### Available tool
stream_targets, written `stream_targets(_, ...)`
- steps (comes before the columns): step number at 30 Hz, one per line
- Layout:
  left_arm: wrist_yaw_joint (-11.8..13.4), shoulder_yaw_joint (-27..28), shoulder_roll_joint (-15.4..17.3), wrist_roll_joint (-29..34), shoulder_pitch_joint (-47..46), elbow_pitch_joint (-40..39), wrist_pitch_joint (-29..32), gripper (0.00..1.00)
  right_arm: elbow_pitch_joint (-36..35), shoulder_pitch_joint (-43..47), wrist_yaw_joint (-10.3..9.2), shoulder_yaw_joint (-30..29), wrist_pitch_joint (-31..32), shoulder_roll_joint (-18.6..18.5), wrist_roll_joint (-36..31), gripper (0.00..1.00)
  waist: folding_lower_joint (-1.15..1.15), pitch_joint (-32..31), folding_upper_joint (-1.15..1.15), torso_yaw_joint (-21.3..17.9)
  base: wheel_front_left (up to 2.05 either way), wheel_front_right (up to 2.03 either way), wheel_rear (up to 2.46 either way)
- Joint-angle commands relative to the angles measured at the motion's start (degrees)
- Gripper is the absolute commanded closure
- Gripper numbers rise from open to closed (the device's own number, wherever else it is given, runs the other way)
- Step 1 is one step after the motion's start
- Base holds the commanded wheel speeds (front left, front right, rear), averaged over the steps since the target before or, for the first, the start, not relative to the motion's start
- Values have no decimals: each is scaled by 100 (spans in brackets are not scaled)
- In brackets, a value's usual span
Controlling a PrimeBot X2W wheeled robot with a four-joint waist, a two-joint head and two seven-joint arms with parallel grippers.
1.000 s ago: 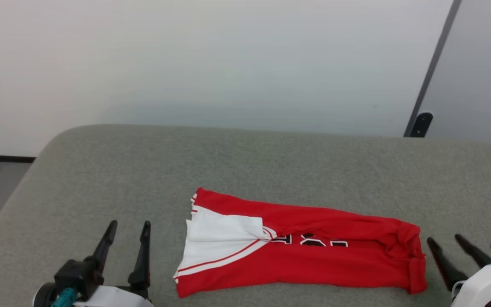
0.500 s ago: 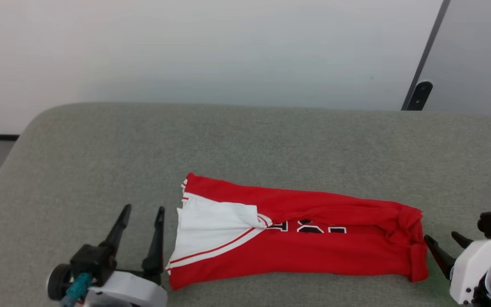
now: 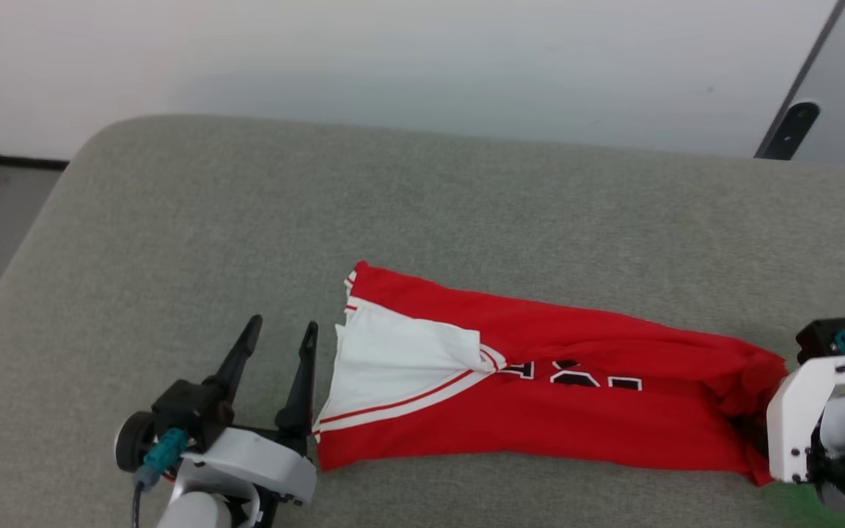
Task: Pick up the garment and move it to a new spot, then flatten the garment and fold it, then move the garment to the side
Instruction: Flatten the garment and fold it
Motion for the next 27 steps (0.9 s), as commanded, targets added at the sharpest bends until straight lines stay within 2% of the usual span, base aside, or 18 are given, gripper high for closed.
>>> stream_targets(1, -20, -29, 1, -40, -60, 19, 0, 0, 158, 9, -7, 66, 108, 146, -40, 0, 0, 152, 0, 145, 0, 0, 0)
stream_targets(5, -21, -112, 22, -120, -113, 58, 0, 0, 428, -167, 2, 139, 320, 360, -82, 0, 0, 217, 0, 205, 0, 0, 0)
stream_targets(6, -21, -127, 23, -150, -122, 72, 0, 0, 460, -200, 13, 161, 336, 390, -69, 40, 0, 225, 0, 219, 0, 0, 0)
stream_targets(7, -21, -141, 26, -168, -135, 81, 0, 0, 463, -215, 13, 180, 337, 416, -27, 92, 0, 232, 0, 233, 0, 0, 0)
stream_targets(8, -21, -145, 36, -184, -142, 91, 0, 0, 474, -241, 18, 187, 327, 423, 2, 100, 0, 235, 0, 240, 0, 0, 0)
stream_targets(16, -18, -67, 93, -336, -114, 117, 0, 0, 665, -389, -10, 41, 165, 74, 125, 100, 0, 235, 0, 216, 0, 0, 0)
stream_targets(27, -19, -47, 207, -408, -86, 175, 0, 0, 1105, -725, -17, -338, -40, -655, 92, 100, 0, 163, 0, 76, 0, 0, 0)
